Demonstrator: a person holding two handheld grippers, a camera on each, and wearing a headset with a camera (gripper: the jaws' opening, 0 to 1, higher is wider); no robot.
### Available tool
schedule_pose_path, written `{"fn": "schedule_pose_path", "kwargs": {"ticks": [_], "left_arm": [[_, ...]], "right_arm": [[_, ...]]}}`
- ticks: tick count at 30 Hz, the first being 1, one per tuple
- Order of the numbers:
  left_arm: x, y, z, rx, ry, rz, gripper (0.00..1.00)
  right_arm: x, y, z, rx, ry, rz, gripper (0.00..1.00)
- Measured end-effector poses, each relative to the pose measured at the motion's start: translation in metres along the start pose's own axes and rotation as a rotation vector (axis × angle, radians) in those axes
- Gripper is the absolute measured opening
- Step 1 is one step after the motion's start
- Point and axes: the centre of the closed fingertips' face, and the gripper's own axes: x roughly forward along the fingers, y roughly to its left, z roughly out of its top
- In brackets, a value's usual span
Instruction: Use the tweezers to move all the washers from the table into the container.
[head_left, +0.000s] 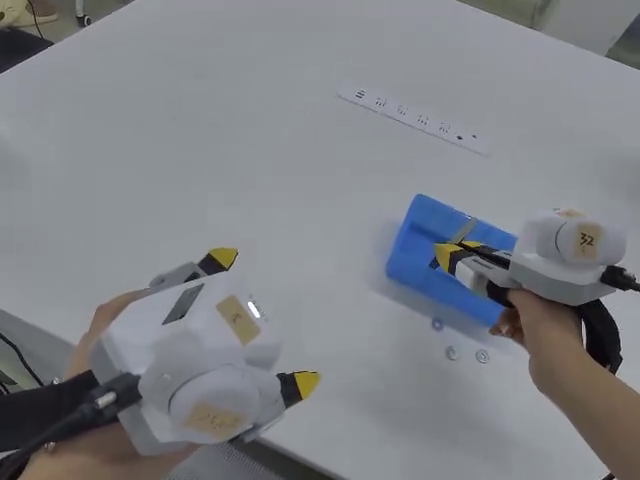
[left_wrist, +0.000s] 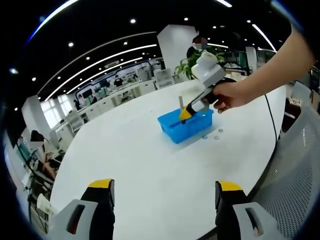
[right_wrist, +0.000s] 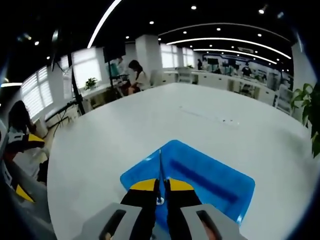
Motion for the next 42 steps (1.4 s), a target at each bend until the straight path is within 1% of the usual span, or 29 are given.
{"fn": "schedule_pose_path", "kwargs": {"ticks": [4, 7, 12, 15, 18, 22, 23, 28, 35, 39, 42], "left_arm": [[0.0, 0.001, 0.0, -0.004, -0.002, 0.006, 0.84], [0.0, 0.002, 0.0, -0.005, -0.004, 0.006, 0.84], [0.0, 0.0, 0.001, 0.002, -0.006, 0.002, 0.84], [-0.001, 0.0, 0.001, 0.008, -0.009, 0.004, 0.84], [-0.001, 0.0, 0.001, 0.003, -0.007, 0.001, 0.83], [0.0, -0.001, 0.001, 0.008, -0.004, -0.002, 0.83], [0.0, 0.001, 0.0, 0.018, -0.002, 0.009, 0.84], [0.0, 0.0, 0.0, 0.032, 0.005, 0.013, 0.85], [0.001, -0.001, 0.0, 0.026, 0.005, 0.008, 0.85], [0.001, -0.001, -0.001, 0.027, 0.01, 0.004, 0.85], [0.001, -0.001, -0.002, 0.024, 0.009, 0.003, 0.85]], "right_arm": [[-0.005, 0.001, 0.004, -0.026, -0.01, -0.005, 0.03], [-0.011, 0.001, 0.01, -0.024, -0.026, -0.011, 0.03], [-0.025, 0.002, 0.02, -0.036, -0.06, -0.024, 0.03], [-0.034, 0.003, 0.024, -0.025, -0.088, -0.024, 0.03], [-0.04, 0.003, 0.029, -0.03, -0.111, -0.025, 0.03], [-0.053, 0.01, 0.035, -0.041, -0.136, -0.016, 0.03], [-0.057, 0.012, 0.036, -0.048, -0.141, -0.016, 0.03], [-0.067, 0.018, 0.039, -0.059, -0.159, -0.005, 0.03], [-0.074, 0.025, 0.04, -0.056, -0.18, 0.002, 0.03], [-0.075, 0.027, 0.036, -0.051, -0.181, 0.004, 0.03], [-0.074, 0.027, 0.03, -0.034, -0.178, 0.006, 0.03]]}}
